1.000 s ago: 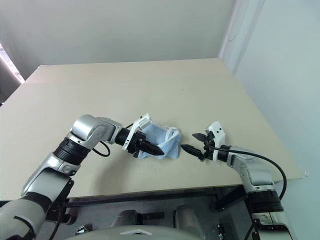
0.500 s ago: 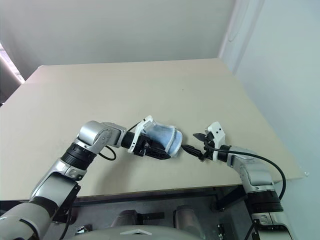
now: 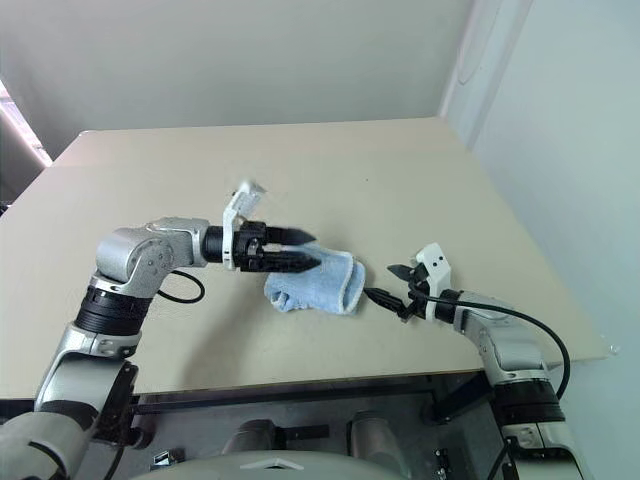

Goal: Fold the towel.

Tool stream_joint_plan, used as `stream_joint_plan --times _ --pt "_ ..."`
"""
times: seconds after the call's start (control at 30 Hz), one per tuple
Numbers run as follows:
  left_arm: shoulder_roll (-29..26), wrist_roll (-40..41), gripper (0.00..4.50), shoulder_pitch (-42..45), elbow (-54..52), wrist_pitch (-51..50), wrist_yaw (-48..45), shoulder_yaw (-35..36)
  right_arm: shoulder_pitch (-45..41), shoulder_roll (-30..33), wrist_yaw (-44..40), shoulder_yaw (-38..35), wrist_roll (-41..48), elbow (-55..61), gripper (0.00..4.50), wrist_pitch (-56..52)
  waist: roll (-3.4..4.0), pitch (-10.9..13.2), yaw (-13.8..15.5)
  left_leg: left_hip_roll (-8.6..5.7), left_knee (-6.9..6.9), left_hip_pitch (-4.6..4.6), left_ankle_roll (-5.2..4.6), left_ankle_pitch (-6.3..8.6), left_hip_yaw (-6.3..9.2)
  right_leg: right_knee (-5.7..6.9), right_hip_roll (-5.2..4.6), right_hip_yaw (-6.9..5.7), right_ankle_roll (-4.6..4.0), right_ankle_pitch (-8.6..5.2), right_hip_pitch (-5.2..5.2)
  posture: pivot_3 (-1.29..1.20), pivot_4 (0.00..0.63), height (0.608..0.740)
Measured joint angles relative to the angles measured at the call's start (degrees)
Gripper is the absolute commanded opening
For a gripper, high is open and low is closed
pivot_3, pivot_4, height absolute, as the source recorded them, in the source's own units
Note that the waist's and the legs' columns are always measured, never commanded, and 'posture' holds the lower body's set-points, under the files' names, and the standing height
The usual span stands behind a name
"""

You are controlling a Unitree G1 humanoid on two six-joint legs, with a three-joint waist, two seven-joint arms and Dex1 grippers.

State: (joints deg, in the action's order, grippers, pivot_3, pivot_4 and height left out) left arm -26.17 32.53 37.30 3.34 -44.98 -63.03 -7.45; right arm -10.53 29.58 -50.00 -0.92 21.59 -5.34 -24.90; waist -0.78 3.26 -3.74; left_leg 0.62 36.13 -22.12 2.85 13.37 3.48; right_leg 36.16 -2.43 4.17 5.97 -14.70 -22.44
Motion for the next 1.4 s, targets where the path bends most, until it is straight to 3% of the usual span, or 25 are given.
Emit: stream_joint_plan --times 0.1,0.33,0.6,0.87,1.13,1.4 --pt "0.55 -6.35 4.48 -1.77 5.80 13.01 -0.89 -1.65 -0.29 0.17 -0.90 -0.22 0.21 -0.07 4.50 0.21 0.02 -0.01 0.03 0.00 -0.05 0.10 0.00 0.00 -0.02 0.00 0.03 0.03 -0.02 0.01 0.05 0.00 0.000 0.740" --pt "2.71 -14.73 4.48 -3.40 15.76 32.48 -6.51 -5.91 -1.48 0.99 -4.15 -1.99 3.66 0.57 4.50 -0.89 0.01 -0.01 0.41 0.00 0.00 0.01 0.00 0.00 -0.03 -0.01 0.02 0.04 -0.03 0.02 0.02 0.00 0.000 0.740" --pt "7.94 -21.01 4.48 -2.09 27.05 45.91 -11.24 -9.94 -1.36 2.60 -5.17 -2.34 4.48 1.48 4.50 -2.34 0.01 -0.01 1.35 0.00 0.01 0.01 0.00 0.00 -0.03 -0.01 0.02 0.04 -0.01 0.01 0.02 0.00 0.000 0.740" --pt "13.67 -28.75 4.48 3.30 45.54 59.44 -9.74 -12.10 0.21 3.12 -4.44 -2.38 4.53 3.63 4.50 -3.59 0.01 -0.02 1.39 -0.01 0.03 0.00 -0.01 0.00 -0.02 -0.01 0.04 0.04 0.02 0.00 0.02 0.00 0.000 0.740" --pt "15.72 -28.82 4.48 4.17 49.94 61.13 -10.54 -9.45 0.23 4.84 -4.58 -2.79 4.57 4.13 4.50 -4.53 0.05 -0.06 1.45 -0.01 0.07 0.07 -0.01 0.00 -0.01 -0.01 0.04 0.04 0.04 0.01 0.12 0.00 0.000 0.740" --pt "10.67 -20.48 4.48 4.30 37.74 45.41 -19.32 -4.04 0.07 4.71 -4.44 -2.79 4.58 4.12 4.50 -4.58 0.04 -0.04 1.18 0.01 0.00 -0.10 -0.01 0.00 0.01 0.01 0.08 0.04 0.04 0.02 -0.08 0.00 0.000 0.740"
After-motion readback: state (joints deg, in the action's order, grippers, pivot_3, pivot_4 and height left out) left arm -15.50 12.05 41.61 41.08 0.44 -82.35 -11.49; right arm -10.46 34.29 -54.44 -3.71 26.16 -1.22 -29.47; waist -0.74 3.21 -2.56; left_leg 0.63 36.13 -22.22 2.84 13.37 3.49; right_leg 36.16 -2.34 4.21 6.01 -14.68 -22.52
